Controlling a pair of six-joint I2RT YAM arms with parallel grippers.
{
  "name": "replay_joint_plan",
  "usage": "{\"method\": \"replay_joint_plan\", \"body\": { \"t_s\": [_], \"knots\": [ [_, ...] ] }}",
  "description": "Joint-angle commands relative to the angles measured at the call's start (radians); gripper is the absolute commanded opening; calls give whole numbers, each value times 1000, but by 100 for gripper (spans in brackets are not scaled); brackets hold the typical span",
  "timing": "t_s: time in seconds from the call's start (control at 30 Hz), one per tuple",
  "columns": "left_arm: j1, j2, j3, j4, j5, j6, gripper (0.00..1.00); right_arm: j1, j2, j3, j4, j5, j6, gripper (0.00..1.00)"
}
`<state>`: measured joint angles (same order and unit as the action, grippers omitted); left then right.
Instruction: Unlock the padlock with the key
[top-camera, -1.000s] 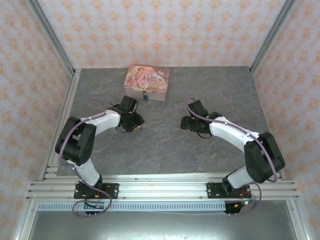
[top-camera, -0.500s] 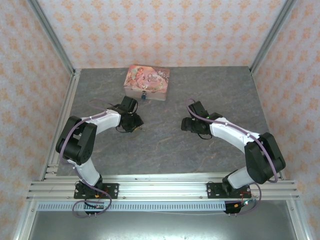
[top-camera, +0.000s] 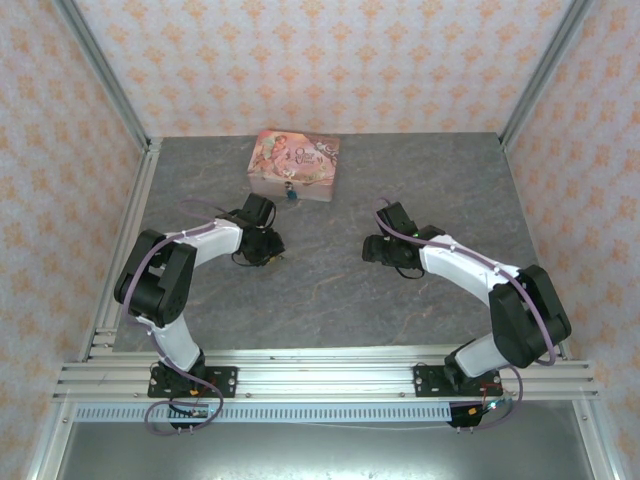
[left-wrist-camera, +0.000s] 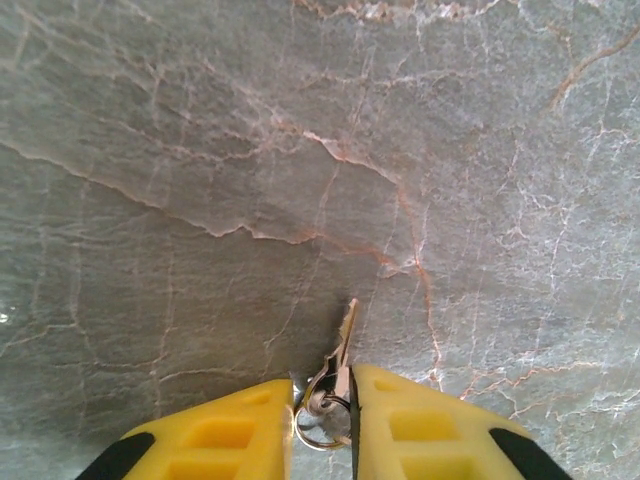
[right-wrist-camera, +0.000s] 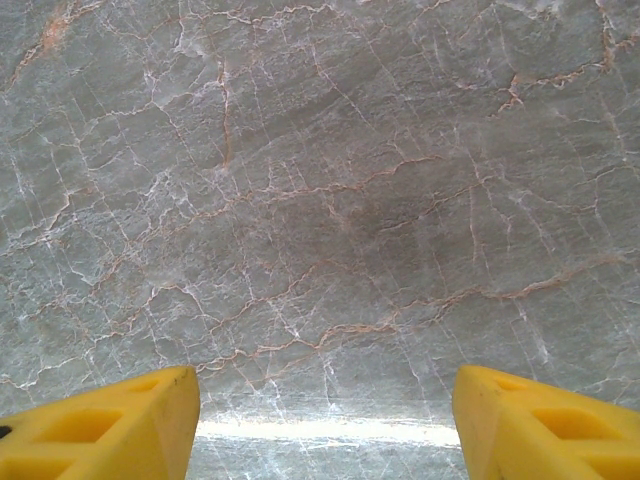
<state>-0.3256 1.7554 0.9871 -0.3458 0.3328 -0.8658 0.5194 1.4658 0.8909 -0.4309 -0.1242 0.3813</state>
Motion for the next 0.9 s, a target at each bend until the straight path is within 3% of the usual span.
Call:
{"method": "replay_joint_plan", "body": {
  "t_s": [0.0, 0.63, 0.87],
  "knots": [
    [-4, 33, 21, -4, 6, 7, 20, 5, -24, -14, -28, 20, -4, 68],
    [-4, 29, 41, -24, 3, 52, 0, 5, -48, -29, -29, 26, 16, 68],
    [-4, 19, 65, -43, 0, 106, 0, 5, -57, -33, -22, 25, 44, 68]
  ]
}}
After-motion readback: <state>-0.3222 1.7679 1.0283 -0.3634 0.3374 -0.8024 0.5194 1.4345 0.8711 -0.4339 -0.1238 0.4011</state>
